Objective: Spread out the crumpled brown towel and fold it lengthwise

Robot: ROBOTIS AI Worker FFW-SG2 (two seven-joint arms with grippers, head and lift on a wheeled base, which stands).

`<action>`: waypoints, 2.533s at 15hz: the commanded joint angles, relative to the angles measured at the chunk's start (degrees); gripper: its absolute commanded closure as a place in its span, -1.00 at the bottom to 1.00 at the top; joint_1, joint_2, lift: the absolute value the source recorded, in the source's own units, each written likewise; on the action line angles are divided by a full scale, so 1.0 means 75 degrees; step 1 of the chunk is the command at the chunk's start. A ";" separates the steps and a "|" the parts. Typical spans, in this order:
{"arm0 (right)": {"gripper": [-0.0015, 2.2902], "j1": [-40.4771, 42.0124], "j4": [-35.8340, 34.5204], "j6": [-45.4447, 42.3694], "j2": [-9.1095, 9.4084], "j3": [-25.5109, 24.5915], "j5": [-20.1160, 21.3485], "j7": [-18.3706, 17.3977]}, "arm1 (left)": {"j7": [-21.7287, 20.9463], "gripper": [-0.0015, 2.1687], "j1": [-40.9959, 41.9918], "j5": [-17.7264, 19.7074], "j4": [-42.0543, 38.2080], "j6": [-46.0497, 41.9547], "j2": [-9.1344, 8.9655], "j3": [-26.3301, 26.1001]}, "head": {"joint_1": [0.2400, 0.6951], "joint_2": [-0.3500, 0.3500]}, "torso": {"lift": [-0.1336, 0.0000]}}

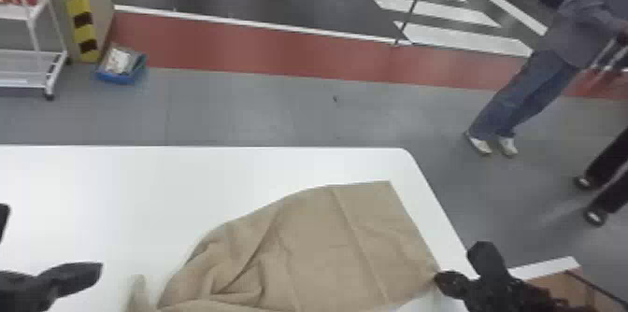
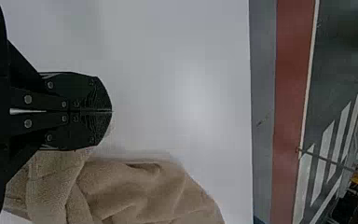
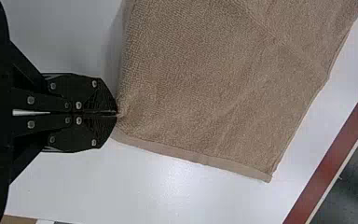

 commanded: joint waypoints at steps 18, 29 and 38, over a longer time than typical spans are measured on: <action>0.39 0.0009 0.0606 -0.0588 -0.0092 0.0187 0.0059 -0.0319 | 0.3213 -0.69 -0.0501 -0.0732 0.0790 -0.0272 -0.0611 -0.2736 | 1.00 -1.00 | 1.00; 0.39 0.0150 0.0371 -0.0541 -0.0046 0.0210 0.0047 -0.0213 | 0.2885 -0.24 -0.0325 -0.1224 0.0697 0.0267 -0.0494 -0.2490 | 1.00 -1.00 | 1.00; 0.39 0.0197 -0.0168 -0.0401 -0.0057 -0.0177 -0.0105 0.0045 | 0.2732 0.55 -0.0243 -0.0743 -0.0217 0.0665 -0.0505 -0.1482 | 1.00 -1.00 | 1.00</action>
